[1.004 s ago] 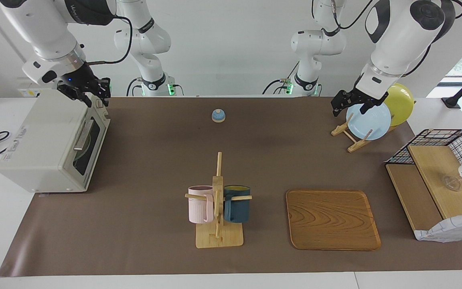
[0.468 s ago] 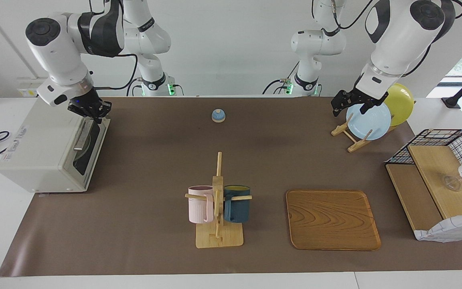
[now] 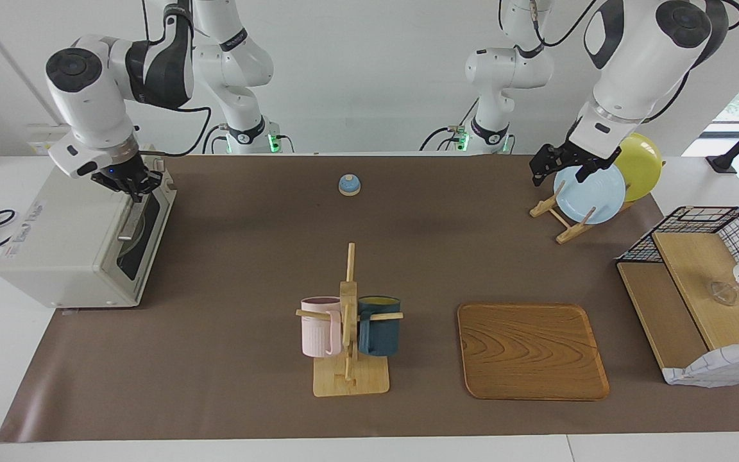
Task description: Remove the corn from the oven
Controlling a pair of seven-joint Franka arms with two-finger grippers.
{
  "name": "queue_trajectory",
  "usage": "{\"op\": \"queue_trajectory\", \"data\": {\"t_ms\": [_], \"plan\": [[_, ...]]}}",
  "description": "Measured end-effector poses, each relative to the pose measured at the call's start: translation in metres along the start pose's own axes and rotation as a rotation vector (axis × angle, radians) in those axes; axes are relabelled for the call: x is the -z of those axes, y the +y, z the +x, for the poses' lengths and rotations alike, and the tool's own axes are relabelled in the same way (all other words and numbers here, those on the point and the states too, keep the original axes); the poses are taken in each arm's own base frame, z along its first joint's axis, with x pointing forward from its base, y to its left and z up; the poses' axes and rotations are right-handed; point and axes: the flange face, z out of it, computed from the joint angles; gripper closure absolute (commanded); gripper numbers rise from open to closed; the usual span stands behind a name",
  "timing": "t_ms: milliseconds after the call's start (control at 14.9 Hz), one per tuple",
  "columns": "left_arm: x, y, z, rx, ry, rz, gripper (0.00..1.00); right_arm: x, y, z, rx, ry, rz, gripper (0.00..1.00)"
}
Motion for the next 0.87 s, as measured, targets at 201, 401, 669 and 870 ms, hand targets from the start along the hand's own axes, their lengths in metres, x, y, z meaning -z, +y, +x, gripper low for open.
{"op": "queue_trajectory", "data": {"t_ms": [201, 401, 669, 870], "plan": [[0.0, 0.0, 0.0, 0.0, 0.0, 0.0, 0.0, -0.014, 0.005, -0.001, -0.008, -0.008, 0.004, 1.0], [0.0, 0.0, 0.0, 0.0, 0.0, 0.0, 0.0, -0.025, 0.002, 0.0, -0.002, -0.003, 0.006, 1.0], [0.0, 0.0, 0.0, 0.0, 0.0, 0.0, 0.0, -0.026, 0.001, 0.0, 0.001, -0.001, 0.005, 1.0], [0.0, 0.0, 0.0, 0.0, 0.0, 0.0, 0.0, -0.027, -0.008, 0.001, 0.018, 0.0, 0.003, 1.0]]}}
